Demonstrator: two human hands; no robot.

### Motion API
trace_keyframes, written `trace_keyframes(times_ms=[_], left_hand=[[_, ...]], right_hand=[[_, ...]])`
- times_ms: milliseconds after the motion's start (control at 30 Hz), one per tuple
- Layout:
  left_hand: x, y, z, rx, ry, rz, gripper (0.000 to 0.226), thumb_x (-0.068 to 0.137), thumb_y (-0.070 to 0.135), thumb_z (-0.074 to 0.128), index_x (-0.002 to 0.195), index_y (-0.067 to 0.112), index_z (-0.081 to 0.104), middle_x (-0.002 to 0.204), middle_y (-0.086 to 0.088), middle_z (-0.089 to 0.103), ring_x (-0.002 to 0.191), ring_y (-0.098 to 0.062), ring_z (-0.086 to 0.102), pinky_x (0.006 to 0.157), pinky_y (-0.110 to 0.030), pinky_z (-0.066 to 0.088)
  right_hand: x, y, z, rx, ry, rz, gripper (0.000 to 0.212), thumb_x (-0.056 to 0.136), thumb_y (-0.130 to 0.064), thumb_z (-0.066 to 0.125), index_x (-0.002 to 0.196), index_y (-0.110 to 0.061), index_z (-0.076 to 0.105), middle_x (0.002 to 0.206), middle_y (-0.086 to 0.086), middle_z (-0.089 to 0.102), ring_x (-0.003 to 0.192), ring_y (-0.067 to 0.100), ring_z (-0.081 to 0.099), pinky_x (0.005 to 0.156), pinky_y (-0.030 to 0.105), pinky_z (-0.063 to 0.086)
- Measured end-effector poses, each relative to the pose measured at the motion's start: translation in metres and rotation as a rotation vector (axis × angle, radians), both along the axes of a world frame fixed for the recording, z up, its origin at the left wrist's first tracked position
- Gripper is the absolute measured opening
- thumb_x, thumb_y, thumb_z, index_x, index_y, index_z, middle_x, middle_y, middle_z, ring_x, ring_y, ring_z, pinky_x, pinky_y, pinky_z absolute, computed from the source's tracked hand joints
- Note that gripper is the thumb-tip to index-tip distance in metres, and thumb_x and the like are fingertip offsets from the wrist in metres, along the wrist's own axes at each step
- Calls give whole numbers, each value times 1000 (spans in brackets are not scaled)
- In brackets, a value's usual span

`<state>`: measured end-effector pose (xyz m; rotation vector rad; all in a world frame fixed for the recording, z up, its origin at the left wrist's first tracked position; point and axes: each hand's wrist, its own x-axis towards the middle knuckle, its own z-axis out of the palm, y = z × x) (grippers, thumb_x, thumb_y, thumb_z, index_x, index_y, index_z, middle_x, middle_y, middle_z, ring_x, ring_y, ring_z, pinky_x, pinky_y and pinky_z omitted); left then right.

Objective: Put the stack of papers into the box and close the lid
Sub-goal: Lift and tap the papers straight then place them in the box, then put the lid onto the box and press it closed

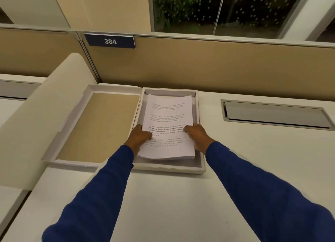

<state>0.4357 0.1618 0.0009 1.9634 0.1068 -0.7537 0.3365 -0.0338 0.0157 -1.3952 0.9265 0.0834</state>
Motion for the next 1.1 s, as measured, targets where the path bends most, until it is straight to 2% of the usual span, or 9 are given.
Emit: trace_keyframes(times_ms=[133,267,367,433,500,600,767,967,1100], left_hand=[[5,-8,-8,45,-35,3,41,86,-3,64,124,5,51,119,-13,64,90,-23,62,61,-30,51],[-1,-16,-16,161,-153,-18,33,92,4,62,121,6,49,103,-4,58,73,-7,51,53,-22,42],[-7,-16,-18,283,-260,-63,30,93,7,62,120,0,50,91,0,55,67,-5,45,50,-21,36],[-14,-14,-16,329,-329,-94,37,92,12,65,122,-2,50,107,-10,60,71,-11,49,55,-23,39],[-24,-11,-14,356,-400,-116,48,91,20,68,129,-1,47,124,-18,56,93,-25,57,71,-31,46],[-44,-1,-11,318,-573,-47,66,93,32,69,145,1,42,134,-19,50,121,-33,53,90,-40,48],[-68,47,-12,333,-856,388,53,90,40,72,126,5,57,122,-18,56,112,-33,51,88,-46,49],[-67,113,-28,491,-592,773,70,89,45,69,138,3,43,138,-26,44,123,-46,44,101,-54,39],[-55,130,-37,334,-249,897,78,85,49,70,141,2,41,142,-24,40,126,-44,47,103,-57,47]], right_hand=[[11,0,-12,-35,78,-25,21,95,-3,52,80,-16,57,107,14,70,108,40,67,97,55,55],[16,-2,-23,-135,142,-65,12,94,-5,54,91,-7,65,110,17,71,103,37,70,94,51,58],[18,1,-23,-275,142,-47,18,96,-9,58,108,2,65,94,8,68,76,21,63,68,33,58],[16,5,-17,-329,122,-15,33,94,-23,65,120,-3,59,108,7,69,82,19,64,67,31,59],[8,7,-9,-425,114,45,58,93,-35,67,139,-6,46,129,9,65,108,27,66,86,34,57],[-10,8,-2,-669,23,107,67,97,-39,63,150,-7,37,147,10,54,131,31,55,92,31,46],[-43,0,-18,-845,50,68,67,95,-45,62,150,-14,39,150,9,48,135,30,50,103,45,50],[-68,5,-48,-814,176,137,56,100,-32,54,149,-10,39,144,13,50,129,32,52,98,43,49],[-73,13,-55,-861,159,159,50,103,-23,49,150,-10,37,140,14,50,125,31,53,95,42,50]])
